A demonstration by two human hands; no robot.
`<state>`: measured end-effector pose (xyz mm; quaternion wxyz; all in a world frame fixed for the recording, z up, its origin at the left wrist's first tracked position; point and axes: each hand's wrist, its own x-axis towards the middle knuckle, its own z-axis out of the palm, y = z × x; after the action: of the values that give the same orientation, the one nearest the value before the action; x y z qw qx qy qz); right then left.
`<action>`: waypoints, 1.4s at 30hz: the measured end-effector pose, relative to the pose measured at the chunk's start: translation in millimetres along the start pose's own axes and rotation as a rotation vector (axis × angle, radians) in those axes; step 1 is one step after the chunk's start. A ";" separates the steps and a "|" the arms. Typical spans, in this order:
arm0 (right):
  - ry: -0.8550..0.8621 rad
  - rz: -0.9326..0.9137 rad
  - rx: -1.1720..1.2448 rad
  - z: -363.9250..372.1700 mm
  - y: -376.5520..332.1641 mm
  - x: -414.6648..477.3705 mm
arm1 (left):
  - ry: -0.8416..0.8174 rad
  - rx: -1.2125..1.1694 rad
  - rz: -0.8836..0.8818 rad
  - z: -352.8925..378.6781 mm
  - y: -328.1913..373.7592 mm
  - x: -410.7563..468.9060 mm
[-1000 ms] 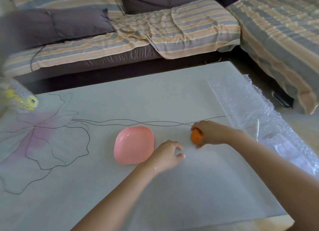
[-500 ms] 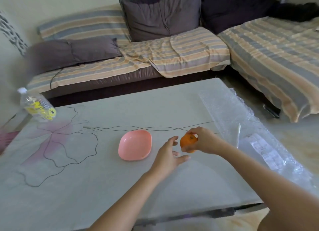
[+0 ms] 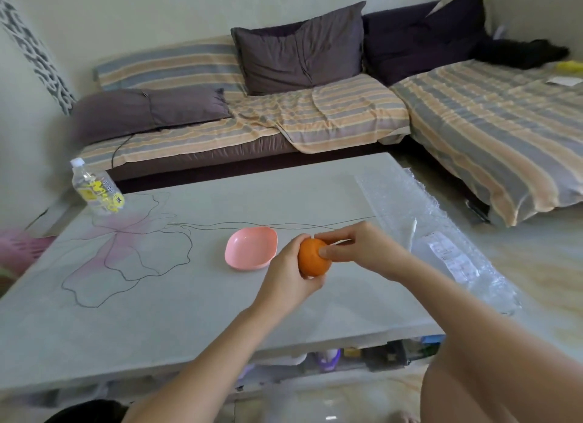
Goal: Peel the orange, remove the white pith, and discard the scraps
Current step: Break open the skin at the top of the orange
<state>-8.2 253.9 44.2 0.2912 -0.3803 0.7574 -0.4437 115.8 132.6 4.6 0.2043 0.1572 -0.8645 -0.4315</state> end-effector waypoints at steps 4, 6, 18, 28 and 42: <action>0.055 -0.062 -0.125 9.7 -7.1 -20.3 | 0.001 0.045 -0.016 -0.2 7.2 -16.6; 0.077 -0.082 -0.148 13.8 -7.6 -26.7 | -0.010 0.085 0.011 -1.6 9.3 -23.3; 0.179 -0.079 -0.208 64.7 -17.0 -26.5 | 0.004 0.268 0.119 -19.9 -6.0 -39.8; 0.159 -0.036 -0.112 83.4 -18.3 8.3 | 0.021 0.299 0.144 -36.3 -37.5 -20.9; 0.039 0.078 0.116 71.8 17.6 34.6 | -0.065 0.336 0.131 -14.2 -57.5 -4.2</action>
<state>23.4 198.2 -6.5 0.3149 -0.3241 0.7502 -0.4827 131.9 91.5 -35.2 0.1748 0.1182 -0.9390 -0.2715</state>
